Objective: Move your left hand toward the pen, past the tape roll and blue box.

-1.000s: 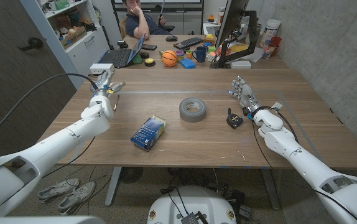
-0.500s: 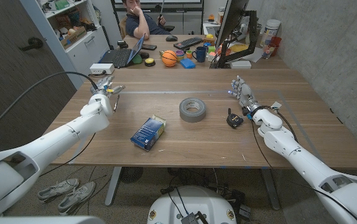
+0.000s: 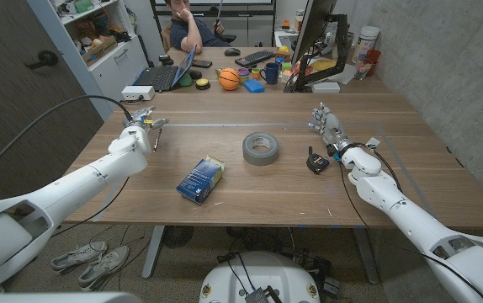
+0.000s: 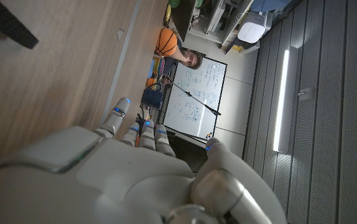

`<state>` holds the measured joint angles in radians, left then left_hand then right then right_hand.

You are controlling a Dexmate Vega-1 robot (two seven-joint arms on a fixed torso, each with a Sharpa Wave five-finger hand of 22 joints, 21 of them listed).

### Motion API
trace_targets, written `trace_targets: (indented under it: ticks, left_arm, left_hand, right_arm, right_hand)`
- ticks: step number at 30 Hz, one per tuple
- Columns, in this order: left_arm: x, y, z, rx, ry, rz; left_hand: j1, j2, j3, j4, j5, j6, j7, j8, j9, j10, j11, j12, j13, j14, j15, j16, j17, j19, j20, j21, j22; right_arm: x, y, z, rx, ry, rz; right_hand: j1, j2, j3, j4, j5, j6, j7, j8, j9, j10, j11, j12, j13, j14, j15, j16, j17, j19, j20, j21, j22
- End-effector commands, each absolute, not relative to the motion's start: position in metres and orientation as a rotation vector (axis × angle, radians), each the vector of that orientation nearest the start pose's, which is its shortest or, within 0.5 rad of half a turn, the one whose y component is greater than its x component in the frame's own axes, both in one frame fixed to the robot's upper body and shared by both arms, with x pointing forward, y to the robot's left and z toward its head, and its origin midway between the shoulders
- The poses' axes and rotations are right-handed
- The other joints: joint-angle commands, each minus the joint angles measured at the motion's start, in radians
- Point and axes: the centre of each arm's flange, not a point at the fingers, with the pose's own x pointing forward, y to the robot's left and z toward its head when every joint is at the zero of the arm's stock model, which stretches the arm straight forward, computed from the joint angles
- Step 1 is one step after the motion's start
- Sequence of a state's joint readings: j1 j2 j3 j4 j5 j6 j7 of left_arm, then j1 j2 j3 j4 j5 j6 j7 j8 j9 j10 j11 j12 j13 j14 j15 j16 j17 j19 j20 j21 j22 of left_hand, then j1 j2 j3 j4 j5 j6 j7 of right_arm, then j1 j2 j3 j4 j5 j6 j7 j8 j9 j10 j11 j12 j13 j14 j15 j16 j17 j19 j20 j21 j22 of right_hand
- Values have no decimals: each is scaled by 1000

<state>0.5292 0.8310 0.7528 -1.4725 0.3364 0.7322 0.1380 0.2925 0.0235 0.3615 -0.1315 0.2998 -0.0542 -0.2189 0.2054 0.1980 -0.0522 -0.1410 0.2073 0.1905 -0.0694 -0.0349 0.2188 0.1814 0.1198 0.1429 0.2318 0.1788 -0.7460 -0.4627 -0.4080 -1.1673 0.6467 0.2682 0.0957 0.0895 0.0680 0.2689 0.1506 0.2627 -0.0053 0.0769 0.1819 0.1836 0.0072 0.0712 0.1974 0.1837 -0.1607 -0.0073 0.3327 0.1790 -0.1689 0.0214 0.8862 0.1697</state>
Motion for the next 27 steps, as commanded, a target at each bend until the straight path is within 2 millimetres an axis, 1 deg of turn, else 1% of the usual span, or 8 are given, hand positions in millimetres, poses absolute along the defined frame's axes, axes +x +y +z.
trace_targets:
  ticks: [1,2,4,9,14,16,19,27]
  left_arm:
    - [664,395,35,1311,1,481]
    - [663,395,36,1310,2,478]
    - [663,396,36,1309,4,478]
    - [662,396,36,1312,5,476]
    - [663,395,37,1314,10,470]
    - [663,395,37,1317,12,472]
    - [664,394,37,1321,10,474]
    - [664,393,39,1325,11,474]
  left_hand:
    - [26,17,16,-7,5,17,-4,12,7,3,-8,-5,4,12,-22,4,0,25,-13,6,2]
    - [29,19,18,-8,5,19,-4,13,7,4,-10,-5,4,14,-25,4,-1,28,-14,6,2]
    - [46,32,27,-13,3,27,-4,16,8,7,-12,-7,4,21,-29,5,-1,47,-26,8,2]
    - [54,36,31,-16,1,32,-4,18,8,10,-10,-7,4,27,-30,6,-2,57,-28,8,2]
    - [69,42,37,-20,-5,42,-4,22,9,16,-13,-7,4,40,-38,8,-2,88,-50,13,2]
    - [73,43,38,-21,-6,43,-4,22,9,16,-13,-8,4,40,-38,7,-2,85,-49,10,2]
    - [77,44,39,-22,-7,46,-4,23,9,18,-13,-8,4,40,-40,6,-2,77,-42,5,2]
    - [83,45,41,-23,-12,53,-4,25,10,21,-14,-8,4,40,-49,4,-2,65,-46,-5,2]
  right_arm:
    - [680,-278,-25,36,-542,248]
    - [680,-278,-25,34,-543,249]
    - [680,-278,-24,34,-543,249]
    - [681,-278,-24,34,-544,251]
    - [681,-278,-24,31,-545,251]
    - [681,-278,-24,38,-542,249]
    - [681,-278,-24,34,-545,249]
    - [682,-278,-25,34,-541,252]
  right_hand:
    - [-10,3,-5,-1,6,-2,9,3,2,2,0,-2,5,0,7,-3,3,-96,2,-4,5]
    - [-11,3,-6,-1,6,-2,9,3,2,2,0,-2,5,1,8,-3,3,-95,2,-4,5]
    - [-11,3,-6,-1,6,-3,9,3,2,2,-1,-2,5,0,8,-4,3,-95,2,-5,5]
    - [-12,3,-7,-1,7,-3,8,3,2,2,1,-2,5,0,8,-5,3,-94,3,-7,5]
    - [-12,3,-8,-1,8,-4,8,3,2,1,2,-3,5,1,9,-6,2,-94,3,-9,5]
    - [-13,4,-9,-1,8,-4,8,3,2,1,0,-3,5,1,8,-6,2,-94,2,-10,5]
    - [-13,4,-9,-1,8,-4,8,3,2,0,0,-3,5,1,9,-7,2,-93,2,-11,5]
    - [-14,5,-11,-1,9,-5,8,3,2,1,-1,-3,5,2,10,-9,2,-92,2,-15,6]
